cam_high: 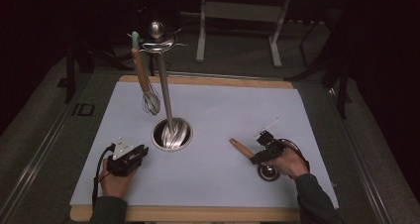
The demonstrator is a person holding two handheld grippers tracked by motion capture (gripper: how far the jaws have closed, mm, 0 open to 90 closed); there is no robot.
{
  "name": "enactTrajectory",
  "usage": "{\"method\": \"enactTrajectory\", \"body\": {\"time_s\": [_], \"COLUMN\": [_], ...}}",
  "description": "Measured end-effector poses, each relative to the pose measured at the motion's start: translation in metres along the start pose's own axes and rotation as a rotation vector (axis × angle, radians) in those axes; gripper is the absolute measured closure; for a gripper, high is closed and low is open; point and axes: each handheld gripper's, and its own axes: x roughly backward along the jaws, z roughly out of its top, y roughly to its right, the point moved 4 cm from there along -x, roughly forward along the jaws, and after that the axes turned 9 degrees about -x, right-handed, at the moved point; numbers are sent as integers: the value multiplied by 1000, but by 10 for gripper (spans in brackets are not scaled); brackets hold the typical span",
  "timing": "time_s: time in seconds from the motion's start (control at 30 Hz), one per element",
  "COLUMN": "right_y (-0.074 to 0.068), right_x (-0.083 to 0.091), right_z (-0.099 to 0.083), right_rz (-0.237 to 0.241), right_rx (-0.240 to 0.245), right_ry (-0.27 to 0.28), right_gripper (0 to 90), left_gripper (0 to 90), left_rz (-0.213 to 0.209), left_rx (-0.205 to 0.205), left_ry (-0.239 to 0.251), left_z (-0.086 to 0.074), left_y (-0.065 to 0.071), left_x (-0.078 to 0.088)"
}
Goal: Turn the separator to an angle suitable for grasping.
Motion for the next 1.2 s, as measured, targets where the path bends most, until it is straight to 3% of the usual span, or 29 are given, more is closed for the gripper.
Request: {"method": "enactTrajectory", "body": {"time_s": [0.3, 0.7, 0.97, 1.0, 1.2], "right_y": [-8, -10, -15, -19, -22], "right_x": [3, 6, 6, 6, 6], "right_z": [1, 3, 4, 6, 9], "right_rz": [-46, -34, -28, -25, -24], "right_rx": [7, 22, 54, 86, 121], "right_ry": [7, 52, 72, 77, 94], "right_gripper": [706, 706, 706, 706, 706], "left_gripper": [757, 757, 756, 756, 756], "left_rz": [0, 1, 2, 2, 2], "left_rx": [2, 2, 2, 3, 3], "left_ry": [1, 2, 1, 2, 2], "left_z": [0, 0, 0, 0, 0], "left_y": [0, 0, 0, 0, 0], "left_x": [0, 0, 0, 0, 0]}}
